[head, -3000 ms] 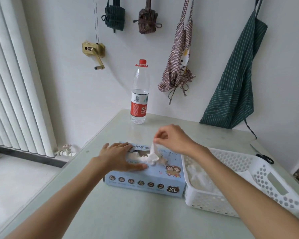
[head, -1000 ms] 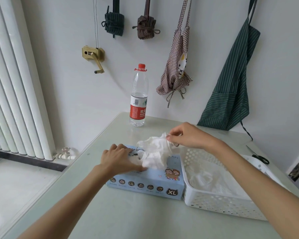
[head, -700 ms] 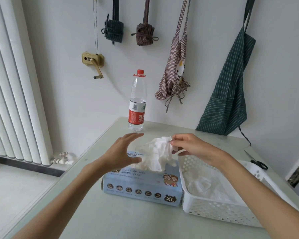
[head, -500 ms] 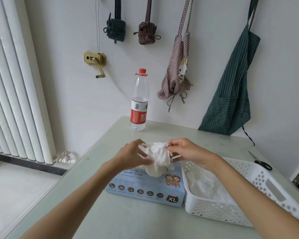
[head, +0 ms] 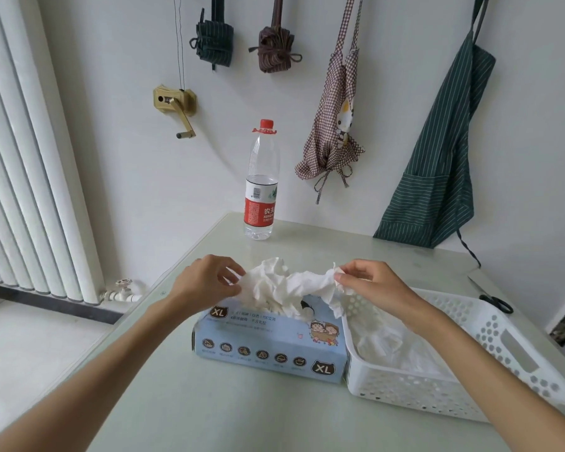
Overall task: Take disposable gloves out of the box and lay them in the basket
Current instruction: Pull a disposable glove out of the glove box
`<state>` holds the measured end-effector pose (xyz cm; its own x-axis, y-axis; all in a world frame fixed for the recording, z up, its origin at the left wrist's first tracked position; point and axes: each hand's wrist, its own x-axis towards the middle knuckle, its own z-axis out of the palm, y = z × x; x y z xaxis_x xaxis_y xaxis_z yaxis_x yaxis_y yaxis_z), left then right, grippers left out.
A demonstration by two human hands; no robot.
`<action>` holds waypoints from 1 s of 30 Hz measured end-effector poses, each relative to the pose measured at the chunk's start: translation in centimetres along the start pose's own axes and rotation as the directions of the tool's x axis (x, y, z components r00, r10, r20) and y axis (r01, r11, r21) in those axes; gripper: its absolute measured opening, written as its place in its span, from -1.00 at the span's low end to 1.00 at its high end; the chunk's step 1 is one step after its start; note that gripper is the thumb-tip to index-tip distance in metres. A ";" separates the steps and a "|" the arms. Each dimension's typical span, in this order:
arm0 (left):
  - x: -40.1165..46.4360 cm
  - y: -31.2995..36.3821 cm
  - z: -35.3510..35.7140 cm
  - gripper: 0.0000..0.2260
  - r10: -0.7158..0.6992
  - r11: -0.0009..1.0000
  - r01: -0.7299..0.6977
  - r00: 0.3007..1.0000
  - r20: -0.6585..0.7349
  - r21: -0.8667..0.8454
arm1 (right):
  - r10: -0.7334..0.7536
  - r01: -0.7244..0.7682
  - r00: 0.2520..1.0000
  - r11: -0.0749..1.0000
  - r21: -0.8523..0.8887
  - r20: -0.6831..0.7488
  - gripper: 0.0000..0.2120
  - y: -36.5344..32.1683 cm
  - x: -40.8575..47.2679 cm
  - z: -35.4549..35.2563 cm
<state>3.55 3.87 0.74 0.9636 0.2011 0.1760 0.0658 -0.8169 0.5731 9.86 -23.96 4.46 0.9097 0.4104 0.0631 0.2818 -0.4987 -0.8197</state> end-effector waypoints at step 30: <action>-0.3 10.3 -1.1 -0.22 0.373 0.907 -0.298 0.897 0.238 -0.297 | 0.043 0.008 0.998 0.643 0.766 -0.046 -0.79 -4.2 -1.5 -7.0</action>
<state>3.68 -4.06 7.48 0.9505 -0.2529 0.1807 -0.3045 -0.6405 0.7050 9.45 -27.76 11.81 0.9339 0.3534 0.0541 -0.0452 0.2670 -0.9626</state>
